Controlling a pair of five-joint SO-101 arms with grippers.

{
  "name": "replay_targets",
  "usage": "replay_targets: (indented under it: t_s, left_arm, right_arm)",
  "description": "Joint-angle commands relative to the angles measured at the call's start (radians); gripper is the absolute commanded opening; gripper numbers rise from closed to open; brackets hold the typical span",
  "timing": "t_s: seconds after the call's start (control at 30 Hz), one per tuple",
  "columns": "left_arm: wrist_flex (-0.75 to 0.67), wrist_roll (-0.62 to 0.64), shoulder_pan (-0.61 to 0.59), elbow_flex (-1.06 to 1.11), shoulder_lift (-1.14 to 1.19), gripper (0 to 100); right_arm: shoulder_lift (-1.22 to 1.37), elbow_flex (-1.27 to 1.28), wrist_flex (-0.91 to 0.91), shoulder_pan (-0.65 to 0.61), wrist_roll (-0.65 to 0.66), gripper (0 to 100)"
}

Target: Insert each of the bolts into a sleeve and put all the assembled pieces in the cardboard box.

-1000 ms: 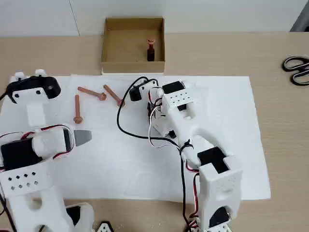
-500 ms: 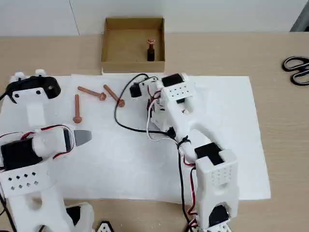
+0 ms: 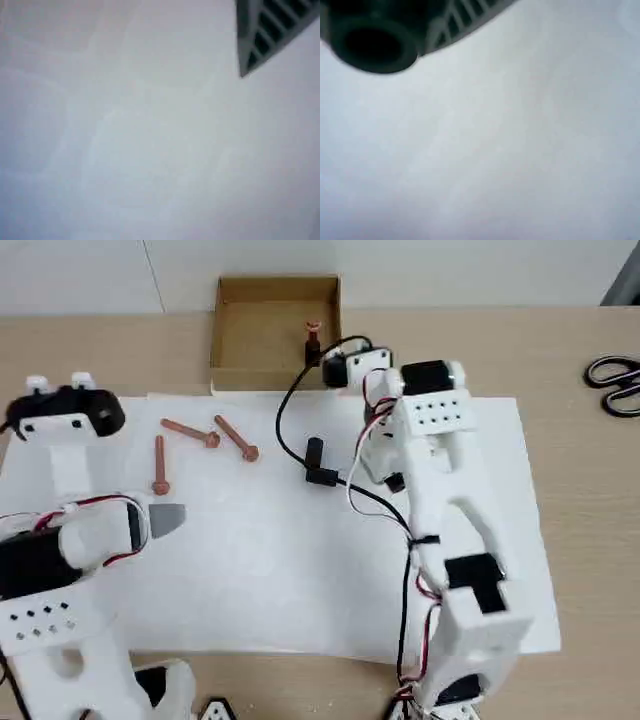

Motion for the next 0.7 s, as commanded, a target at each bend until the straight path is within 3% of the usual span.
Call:
replay_targets:
  t_s: [0.0, 0.43, 0.67]
  left_arm:
    - [0.012, -0.038, -0.003, -0.085, 0.132, 32]
    - [-0.068, -0.035, -0.003, -0.568, 0.864, 32]
    - [-0.161, -0.035, -0.003, -0.757, 1.201, 26]
  right_arm:
    - [-0.143, 0.025, 0.012, 0.007, -0.015, 0.4]
    - [-0.282, 0.175, 0.010, 0.005, -0.015, 0.4]
    - [-0.291, 0.199, 0.008, 0.007, -0.017, 0.4]
